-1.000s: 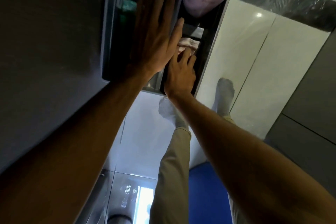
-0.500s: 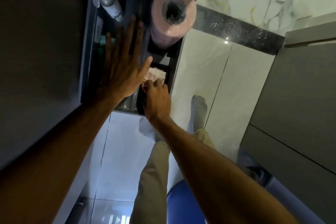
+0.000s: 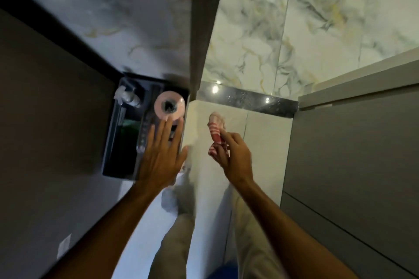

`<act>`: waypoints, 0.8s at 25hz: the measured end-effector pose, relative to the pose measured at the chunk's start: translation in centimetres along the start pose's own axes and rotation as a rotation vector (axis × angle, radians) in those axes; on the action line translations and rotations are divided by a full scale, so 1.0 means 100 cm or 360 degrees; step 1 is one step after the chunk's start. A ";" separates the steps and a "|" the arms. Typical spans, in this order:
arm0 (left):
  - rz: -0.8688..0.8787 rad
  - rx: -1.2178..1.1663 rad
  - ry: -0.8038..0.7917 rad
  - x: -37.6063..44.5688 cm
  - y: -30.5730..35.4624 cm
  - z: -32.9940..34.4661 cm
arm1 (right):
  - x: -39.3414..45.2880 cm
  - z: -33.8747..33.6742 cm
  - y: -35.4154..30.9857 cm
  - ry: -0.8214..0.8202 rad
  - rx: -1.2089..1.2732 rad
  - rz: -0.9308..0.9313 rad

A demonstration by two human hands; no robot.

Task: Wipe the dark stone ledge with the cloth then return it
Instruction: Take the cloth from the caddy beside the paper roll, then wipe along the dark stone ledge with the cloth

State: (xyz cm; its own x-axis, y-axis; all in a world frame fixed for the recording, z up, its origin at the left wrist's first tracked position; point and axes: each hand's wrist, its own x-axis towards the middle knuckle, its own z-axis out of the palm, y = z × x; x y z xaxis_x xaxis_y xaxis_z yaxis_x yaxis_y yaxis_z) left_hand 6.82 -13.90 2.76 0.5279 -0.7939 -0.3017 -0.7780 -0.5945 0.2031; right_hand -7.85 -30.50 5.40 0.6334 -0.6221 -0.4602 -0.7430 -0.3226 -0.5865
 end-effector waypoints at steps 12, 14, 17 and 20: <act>-0.0393 -0.0257 -0.0283 0.141 0.177 0.105 | 0.201 -0.071 0.131 0.0004 0.0185 0.0012; -0.0426 -0.0196 -0.0316 0.173 0.172 0.156 | 0.236 -0.038 0.168 -0.0043 0.0163 0.0019; -0.0415 -0.0040 -0.0394 0.221 0.148 0.248 | 0.292 0.032 0.221 -0.0100 0.0124 0.0044; -0.0448 -0.0015 -0.0426 0.259 0.116 0.339 | 0.341 0.099 0.252 -0.0087 0.0117 0.0021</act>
State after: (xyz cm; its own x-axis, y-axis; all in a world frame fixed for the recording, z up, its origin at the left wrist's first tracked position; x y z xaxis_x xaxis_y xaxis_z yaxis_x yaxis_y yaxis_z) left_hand -0.10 -37.00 -34.30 0.6118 -0.5389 -0.5790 -0.6116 -0.7865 0.0859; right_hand -2.85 -52.77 -31.71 0.6359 -0.5857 -0.5026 -0.7347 -0.2599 -0.6267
